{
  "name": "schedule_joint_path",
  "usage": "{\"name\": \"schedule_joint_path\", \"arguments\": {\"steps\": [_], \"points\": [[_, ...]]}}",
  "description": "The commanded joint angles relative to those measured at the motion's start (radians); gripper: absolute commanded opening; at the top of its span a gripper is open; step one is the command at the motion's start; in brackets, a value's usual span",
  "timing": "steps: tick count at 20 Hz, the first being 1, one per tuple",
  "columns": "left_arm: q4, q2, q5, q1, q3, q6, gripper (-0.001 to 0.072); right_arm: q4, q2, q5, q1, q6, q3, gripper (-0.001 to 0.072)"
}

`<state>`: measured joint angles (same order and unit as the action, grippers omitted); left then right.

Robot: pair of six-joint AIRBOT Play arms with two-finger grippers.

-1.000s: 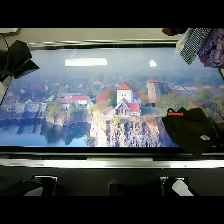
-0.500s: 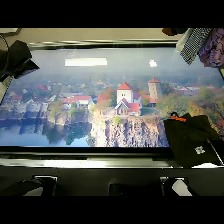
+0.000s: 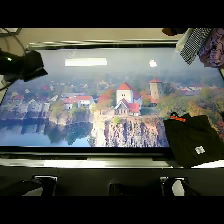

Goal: Fold the clothes and pants, and hang the long-sleeved shirts on hangers.

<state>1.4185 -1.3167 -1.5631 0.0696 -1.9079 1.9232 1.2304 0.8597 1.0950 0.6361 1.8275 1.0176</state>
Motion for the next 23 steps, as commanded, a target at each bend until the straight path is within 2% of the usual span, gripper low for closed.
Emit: {"name": "schedule_joint_path", "arguments": {"steps": [1, 2, 5, 8, 23], "points": [[0.000, -0.011, 0.051, 0.050, 0.145, -0.203, 0.0013, -0.195, 0.051, -0.043, -0.296, -0.245, 0.017, 0.0058], [0.000, -0.004, 0.078, 0.068, 0.210, -0.223, 0.0013, -0.182, 0.080, -0.029, -0.412, -0.272, 0.017, 0.0031], [0.000, 0.035, 0.116, 0.122, 0.370, -0.259, 0.0013, -0.061, 0.143, -0.030, -0.739, -0.290, 0.017, 0.0031], [0.000, 0.062, 0.106, 0.153, 0.424, -0.293, 0.0014, 0.075, 0.153, -0.057, -0.923, -0.290, 0.017, 0.0031], [0.000, 0.060, 0.088, 0.155, 0.424, -0.274, 0.0015, 0.101, 0.152, -0.035, -0.957, -0.291, 0.017, 0.0033]]}}
